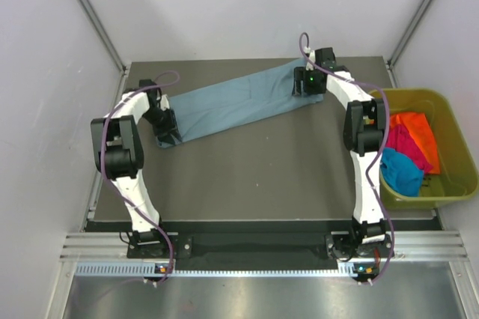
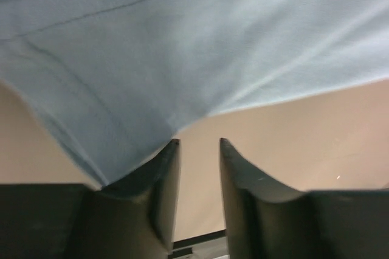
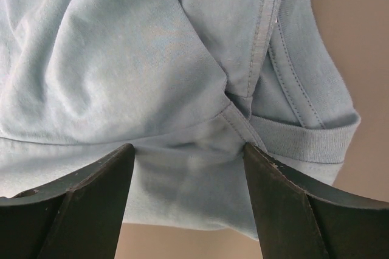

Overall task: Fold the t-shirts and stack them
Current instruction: Fold the tshirt

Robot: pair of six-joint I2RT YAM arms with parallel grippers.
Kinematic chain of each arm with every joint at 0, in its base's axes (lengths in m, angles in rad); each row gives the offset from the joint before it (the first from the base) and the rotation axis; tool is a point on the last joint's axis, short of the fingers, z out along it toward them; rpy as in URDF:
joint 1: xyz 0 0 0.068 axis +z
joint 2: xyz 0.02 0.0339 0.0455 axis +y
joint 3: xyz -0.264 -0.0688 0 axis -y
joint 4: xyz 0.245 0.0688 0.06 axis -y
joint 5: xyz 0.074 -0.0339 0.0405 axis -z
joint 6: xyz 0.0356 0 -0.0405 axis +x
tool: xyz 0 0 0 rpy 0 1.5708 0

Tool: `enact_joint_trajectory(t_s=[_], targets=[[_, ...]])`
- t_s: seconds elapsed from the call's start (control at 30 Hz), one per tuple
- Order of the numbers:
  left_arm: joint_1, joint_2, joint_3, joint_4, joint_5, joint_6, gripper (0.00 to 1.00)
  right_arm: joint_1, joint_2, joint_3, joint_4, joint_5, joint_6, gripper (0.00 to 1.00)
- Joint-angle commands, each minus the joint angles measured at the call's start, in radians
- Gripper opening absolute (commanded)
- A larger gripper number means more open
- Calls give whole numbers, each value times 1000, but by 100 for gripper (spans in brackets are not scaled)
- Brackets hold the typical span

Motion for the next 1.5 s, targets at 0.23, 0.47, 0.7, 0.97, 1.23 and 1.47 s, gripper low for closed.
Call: enact_joint_trajectory(t_s=[0.23,0.47,0.7,0.97,1.23,1.47], targets=[[0,-201,87,-66,-73,60,44,-3,-118,-74,45,-9,-17,73],[31,-229,-3,-81,-130,46,44,-3,-185,-123,45,-9,-19,73],[72,-160,53,-94,-122,35,45,-5,-181,-151,48,-4,-31,73],[78,-74,104,-87,-122,32,46,-3,-155,-119,51,-15,-11,73],[83,-20,139,-94,-147,38,48,-2,-152,-119,50,-14,-12,73],[94,21,154,-87,-167,34,59,3,-136,-111,51,-14,-13,73]])
